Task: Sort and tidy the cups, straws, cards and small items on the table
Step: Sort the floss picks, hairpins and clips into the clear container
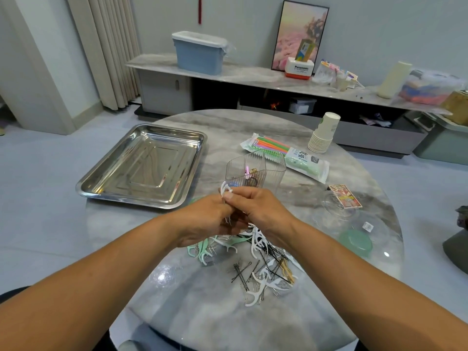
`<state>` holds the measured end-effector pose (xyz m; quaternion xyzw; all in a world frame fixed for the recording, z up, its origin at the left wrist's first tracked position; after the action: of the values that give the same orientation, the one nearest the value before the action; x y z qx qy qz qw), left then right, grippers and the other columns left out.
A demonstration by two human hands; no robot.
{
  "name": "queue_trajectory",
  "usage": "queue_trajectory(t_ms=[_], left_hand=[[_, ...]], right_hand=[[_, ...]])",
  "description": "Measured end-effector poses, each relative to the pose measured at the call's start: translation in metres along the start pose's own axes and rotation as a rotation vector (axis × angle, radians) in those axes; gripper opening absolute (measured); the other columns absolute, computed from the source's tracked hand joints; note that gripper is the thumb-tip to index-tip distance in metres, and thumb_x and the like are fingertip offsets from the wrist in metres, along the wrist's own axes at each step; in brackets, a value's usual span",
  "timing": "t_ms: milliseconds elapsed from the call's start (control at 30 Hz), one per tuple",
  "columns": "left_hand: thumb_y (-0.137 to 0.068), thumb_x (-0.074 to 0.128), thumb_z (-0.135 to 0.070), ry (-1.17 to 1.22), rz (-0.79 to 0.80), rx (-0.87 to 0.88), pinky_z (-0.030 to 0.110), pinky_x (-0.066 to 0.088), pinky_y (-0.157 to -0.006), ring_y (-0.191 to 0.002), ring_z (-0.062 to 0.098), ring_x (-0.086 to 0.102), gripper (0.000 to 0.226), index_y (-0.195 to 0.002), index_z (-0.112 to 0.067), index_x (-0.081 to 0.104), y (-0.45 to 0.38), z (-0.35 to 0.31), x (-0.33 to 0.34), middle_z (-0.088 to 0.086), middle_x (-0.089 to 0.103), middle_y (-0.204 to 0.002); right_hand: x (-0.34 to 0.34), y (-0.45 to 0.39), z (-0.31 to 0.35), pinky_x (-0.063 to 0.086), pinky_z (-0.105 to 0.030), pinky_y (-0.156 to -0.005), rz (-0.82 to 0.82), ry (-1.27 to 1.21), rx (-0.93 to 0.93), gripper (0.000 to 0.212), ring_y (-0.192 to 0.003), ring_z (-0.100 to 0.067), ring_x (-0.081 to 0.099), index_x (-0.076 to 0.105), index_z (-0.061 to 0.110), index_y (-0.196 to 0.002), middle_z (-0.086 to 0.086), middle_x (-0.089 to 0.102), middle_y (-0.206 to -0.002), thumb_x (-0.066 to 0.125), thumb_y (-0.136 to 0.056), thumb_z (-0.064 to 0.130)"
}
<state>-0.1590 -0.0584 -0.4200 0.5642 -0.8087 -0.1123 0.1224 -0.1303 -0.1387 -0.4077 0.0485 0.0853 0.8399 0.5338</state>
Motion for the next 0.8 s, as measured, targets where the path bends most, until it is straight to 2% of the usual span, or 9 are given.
queue_trajectory(t_ms=[67, 133, 233, 333, 433, 500, 567, 667, 800], left_hand=[[-0.105, 0.047, -0.008, 0.057, -0.006, -0.016, 0.05, 0.051, -0.104, -0.104, 0.029, 0.064, 0.024, -0.118, 0.002, 0.064, 0.0, -0.001, -0.004, 0.023, 0.069, -0.108], [-0.102, 0.057, -0.015, 0.086, -0.009, -0.029, 0.044, 0.053, -0.104, -0.11, 0.025, 0.067, 0.024, -0.12, -0.001, 0.065, 0.002, -0.007, -0.01, 0.021, 0.07, -0.116], [-0.088, 0.076, -0.022, -0.171, -0.166, 0.009, 0.033, 0.059, -0.091, -0.101, 0.018, 0.072, 0.031, -0.117, -0.017, 0.066, 0.01, -0.025, -0.041, 0.006, 0.073, -0.115], [-0.07, 0.091, -0.029, -0.615, -0.453, 0.023, 0.038, 0.054, -0.095, -0.109, 0.016, 0.062, 0.07, -0.13, -0.026, 0.054, 0.024, -0.039, -0.087, -0.004, 0.062, -0.121], [-0.061, 0.095, -0.039, -0.824, -0.445, -0.095, 0.046, 0.046, -0.107, -0.13, 0.025, 0.051, 0.105, -0.149, -0.025, 0.039, 0.025, -0.019, -0.096, 0.001, 0.05, -0.146], [-0.059, 0.095, -0.045, -0.898, -0.417, -0.12, 0.047, 0.041, -0.113, -0.138, 0.027, 0.045, 0.118, -0.155, -0.024, 0.031, 0.017, -0.004, -0.088, 0.003, 0.046, -0.152], [-0.059, 0.093, -0.051, -0.967, -0.437, -0.1, 0.046, 0.04, -0.113, -0.139, 0.026, 0.042, 0.118, -0.156, -0.026, 0.03, 0.01, 0.005, -0.081, 0.003, 0.049, -0.149], [-0.065, 0.091, -0.049, -1.02, -0.508, -0.009, 0.041, 0.046, -0.104, -0.126, 0.02, 0.05, 0.099, -0.148, -0.025, 0.044, 0.005, 0.005, -0.08, -0.004, 0.06, -0.134], [-0.07, 0.09, -0.037, -1.002, -0.5, 0.205, 0.026, 0.043, -0.088, -0.116, 0.013, 0.054, 0.088, -0.146, -0.031, 0.045, 0.002, -0.013, -0.067, -0.007, 0.049, -0.135]], right_hand=[[-0.002, -0.001, 0.006, 0.052, -0.02, -0.056, -0.049, -0.017, -0.054, 0.01, -0.063, -0.009, 0.065, 0.078, 0.009, -0.095, -0.004, 0.072, -0.075, 0.071, -0.094, 0.016], [-0.006, -0.002, 0.014, 0.054, -0.019, -0.064, -0.092, -0.026, -0.096, 0.015, -0.07, -0.01, 0.067, 0.076, 0.004, -0.093, -0.007, 0.074, -0.081, 0.068, -0.096, 0.016], [-0.019, -0.006, 0.019, 0.059, -0.028, -0.08, -0.165, -0.184, -0.056, 0.016, -0.085, -0.018, 0.073, 0.073, 0.006, -0.101, -0.01, 0.078, -0.099, 0.063, -0.1, 0.019], [-0.031, -0.007, 0.011, 0.062, -0.032, -0.076, -0.205, -0.329, 0.052, 0.016, -0.078, -0.018, 0.076, 0.066, 0.008, -0.11, -0.008, 0.078, -0.099, 0.06, -0.102, 0.021], [-0.035, -0.005, 0.003, 0.06, -0.029, -0.069, -0.202, -0.222, 0.084, 0.016, -0.068, -0.013, 0.07, 0.067, 0.007, -0.108, -0.006, 0.076, -0.089, 0.06, -0.102, 0.019], [-0.034, -0.005, 0.003, 0.057, -0.023, -0.062, -0.206, -0.097, 0.057, 0.013, -0.063, -0.008, 0.066, 0.068, 0.011, -0.104, -0.004, 0.073, -0.087, 0.058, -0.103, 0.018], [-0.033, -0.006, 0.006, 0.051, -0.017, -0.055, -0.222, 0.034, 0.01, 0.011, -0.06, -0.003, 0.064, 0.069, 0.018, -0.1, 0.0, 0.071, -0.087, 0.058, -0.103, 0.019], [-0.033, -0.008, 0.015, 0.046, -0.015, -0.052, -0.229, 0.23, -0.065, 0.011, -0.06, 0.001, 0.062, 0.071, 0.025, -0.103, 0.006, 0.068, -0.083, 0.06, -0.102, 0.022], [-0.022, -0.006, 0.026, 0.047, -0.019, -0.055, -0.148, 0.552, -0.178, 0.02, -0.062, -0.004, 0.064, 0.073, 0.022, -0.117, 0.005, 0.07, -0.081, 0.065, -0.099, 0.024]])
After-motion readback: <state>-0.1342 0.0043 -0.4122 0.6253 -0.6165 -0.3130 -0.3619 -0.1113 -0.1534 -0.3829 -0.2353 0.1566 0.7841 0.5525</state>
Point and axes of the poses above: each hand's wrist, its own y-axis away from the middle knuckle, its own x-axis out of the palm, z = x × y, the point moved 9 cm from there along -y, towards the middle knuckle
